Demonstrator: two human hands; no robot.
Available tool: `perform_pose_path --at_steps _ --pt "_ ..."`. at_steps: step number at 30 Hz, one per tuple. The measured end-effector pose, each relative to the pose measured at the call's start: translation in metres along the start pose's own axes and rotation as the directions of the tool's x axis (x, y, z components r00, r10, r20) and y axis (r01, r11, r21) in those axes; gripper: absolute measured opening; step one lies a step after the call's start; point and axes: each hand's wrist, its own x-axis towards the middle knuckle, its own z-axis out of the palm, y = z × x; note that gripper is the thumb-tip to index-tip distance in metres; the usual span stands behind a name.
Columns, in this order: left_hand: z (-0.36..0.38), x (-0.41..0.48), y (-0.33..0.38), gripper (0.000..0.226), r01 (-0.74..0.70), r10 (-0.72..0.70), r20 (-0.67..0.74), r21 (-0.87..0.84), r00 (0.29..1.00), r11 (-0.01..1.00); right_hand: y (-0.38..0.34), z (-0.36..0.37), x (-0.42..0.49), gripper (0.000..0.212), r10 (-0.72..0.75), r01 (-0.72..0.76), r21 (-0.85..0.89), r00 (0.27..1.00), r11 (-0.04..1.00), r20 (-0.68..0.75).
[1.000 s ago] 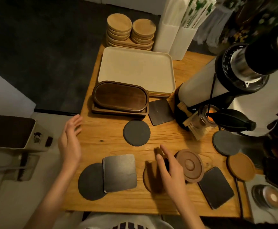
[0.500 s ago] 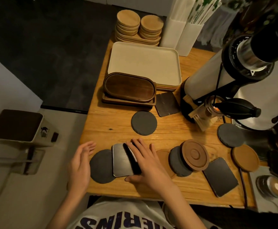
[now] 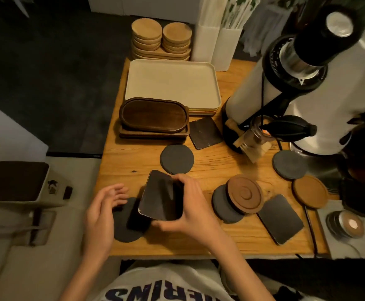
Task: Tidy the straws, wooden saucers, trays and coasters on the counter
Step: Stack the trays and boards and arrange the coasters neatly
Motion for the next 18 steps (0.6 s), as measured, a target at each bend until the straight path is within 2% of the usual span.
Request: perform_pose_path --at_steps 3,7,13,16,18 --pt "0.028 -0.009 0.017 0.035 0.174 -0.137 0.260 -0.125 0.956 0.977 -0.002 -0.021 -0.015 0.095 0.039 -0.032 0.079 0.995 0.996 -0.090" --pt "0.075 -0.032 0.038 0.045 0.489 -0.311 0.534 -0.230 0.786 0.841 0.003 -0.050 -0.037 0.096 0.054 -0.044 0.096 0.994 0.994 -0.100" --pt "0.142 -0.054 0.047 0.061 0.714 -0.398 0.668 -0.293 0.629 0.636 0.026 -0.094 -0.072 0.102 0.101 -0.098 0.048 0.992 0.994 -0.074" --pt "0.171 -0.064 0.041 0.062 0.766 -0.400 0.705 -0.318 0.585 0.559 0.045 -0.115 -0.088 0.111 0.082 -0.081 0.041 0.996 0.996 -0.027" --pt "0.185 -0.066 0.037 0.063 0.768 -0.337 0.734 -0.381 0.590 0.514 0.062 -0.129 -0.100 0.115 0.116 -0.116 0.012 0.993 0.993 -0.023"
